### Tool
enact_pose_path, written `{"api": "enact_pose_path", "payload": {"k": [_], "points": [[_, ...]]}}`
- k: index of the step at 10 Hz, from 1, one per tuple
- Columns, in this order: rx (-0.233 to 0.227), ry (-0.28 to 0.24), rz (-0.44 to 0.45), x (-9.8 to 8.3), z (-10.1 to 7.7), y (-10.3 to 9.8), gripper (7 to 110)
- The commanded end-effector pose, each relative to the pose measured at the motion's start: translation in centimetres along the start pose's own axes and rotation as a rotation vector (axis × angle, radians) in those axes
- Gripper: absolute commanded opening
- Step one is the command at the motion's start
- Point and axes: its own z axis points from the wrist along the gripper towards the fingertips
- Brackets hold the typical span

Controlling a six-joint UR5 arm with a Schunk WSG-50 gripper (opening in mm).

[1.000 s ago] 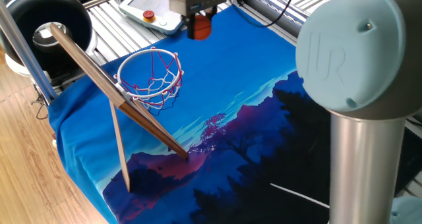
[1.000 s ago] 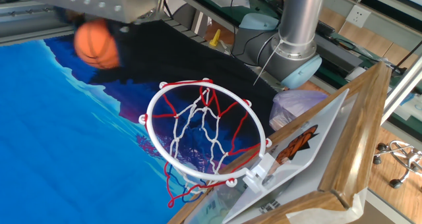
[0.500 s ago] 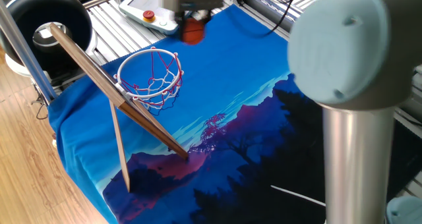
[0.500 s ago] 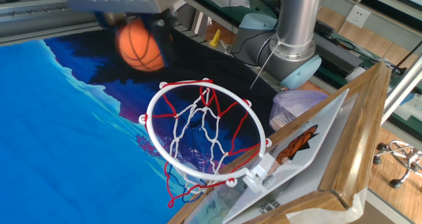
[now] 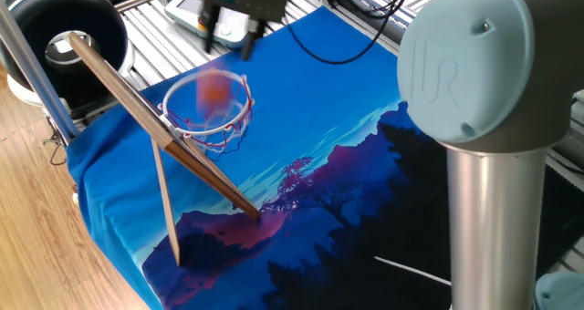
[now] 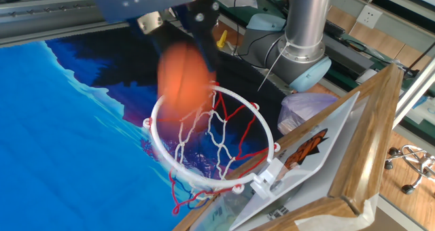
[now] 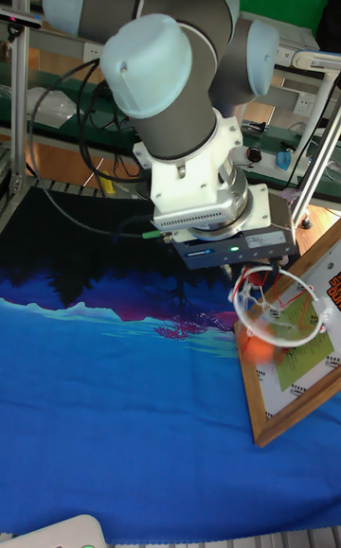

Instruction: Grab a basketball, release it and shoot it into the basket

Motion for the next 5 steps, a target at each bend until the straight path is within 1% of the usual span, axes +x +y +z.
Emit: {"api": "enact_pose_path", "payload": {"k": [1, 2, 3, 4, 5], "points": [[-0.036, -0.025, -0.056, -0.6, -0.6, 0.4, 22], [-0.025, -0.023, -0.05, -0.5, -0.6, 0.4, 22], [-0.001, -0.01, -0.052, -0.2, -0.5, -0.2, 22], [0.028, 0.011, -0.055, 0.2, -0.5, -1.0, 22], [0.071, 0.028, -0.078, 0.5, -0.6, -2.2, 22]]}}
